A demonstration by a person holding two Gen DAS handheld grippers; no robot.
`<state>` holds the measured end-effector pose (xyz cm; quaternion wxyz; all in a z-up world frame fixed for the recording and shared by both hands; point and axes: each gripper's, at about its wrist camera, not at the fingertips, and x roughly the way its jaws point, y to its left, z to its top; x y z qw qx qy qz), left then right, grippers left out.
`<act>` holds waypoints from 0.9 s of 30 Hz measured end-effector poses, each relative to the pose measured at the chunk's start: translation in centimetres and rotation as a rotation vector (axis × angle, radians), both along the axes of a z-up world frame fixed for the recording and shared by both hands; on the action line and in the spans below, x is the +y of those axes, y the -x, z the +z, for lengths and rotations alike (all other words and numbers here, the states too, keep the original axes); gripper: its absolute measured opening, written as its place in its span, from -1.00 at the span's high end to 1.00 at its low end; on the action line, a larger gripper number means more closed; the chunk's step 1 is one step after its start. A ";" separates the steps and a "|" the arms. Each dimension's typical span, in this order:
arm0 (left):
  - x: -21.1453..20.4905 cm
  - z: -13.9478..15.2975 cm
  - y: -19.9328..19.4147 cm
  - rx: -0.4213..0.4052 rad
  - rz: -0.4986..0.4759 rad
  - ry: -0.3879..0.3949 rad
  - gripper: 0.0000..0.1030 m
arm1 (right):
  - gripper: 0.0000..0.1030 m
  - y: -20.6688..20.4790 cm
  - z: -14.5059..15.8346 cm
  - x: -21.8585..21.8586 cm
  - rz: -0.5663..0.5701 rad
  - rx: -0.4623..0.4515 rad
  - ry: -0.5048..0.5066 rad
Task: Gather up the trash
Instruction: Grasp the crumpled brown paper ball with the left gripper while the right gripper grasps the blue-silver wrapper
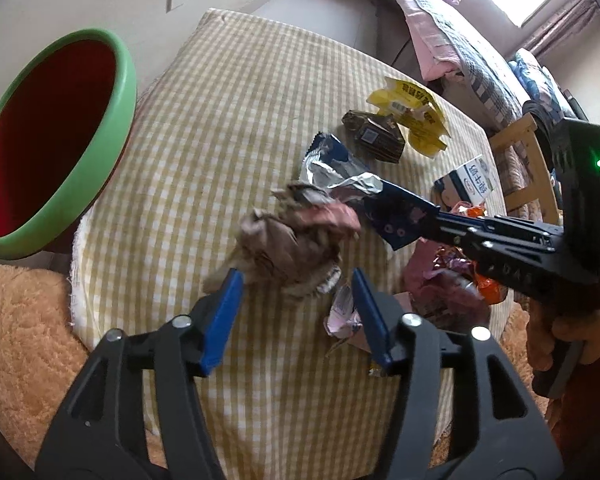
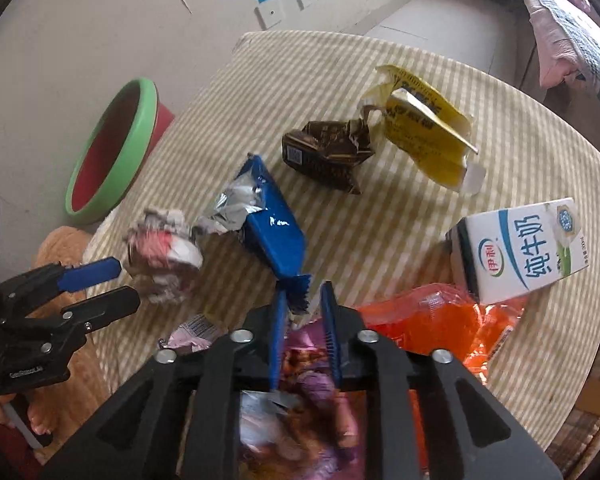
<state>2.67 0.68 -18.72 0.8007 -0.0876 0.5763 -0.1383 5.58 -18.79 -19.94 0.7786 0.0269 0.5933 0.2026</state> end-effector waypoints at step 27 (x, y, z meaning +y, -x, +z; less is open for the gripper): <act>-0.7 -0.4 -3.7 -0.032 -0.012 -0.086 -0.22 | 0.83 3.8 4.3 -0.3 -0.219 -0.162 -0.061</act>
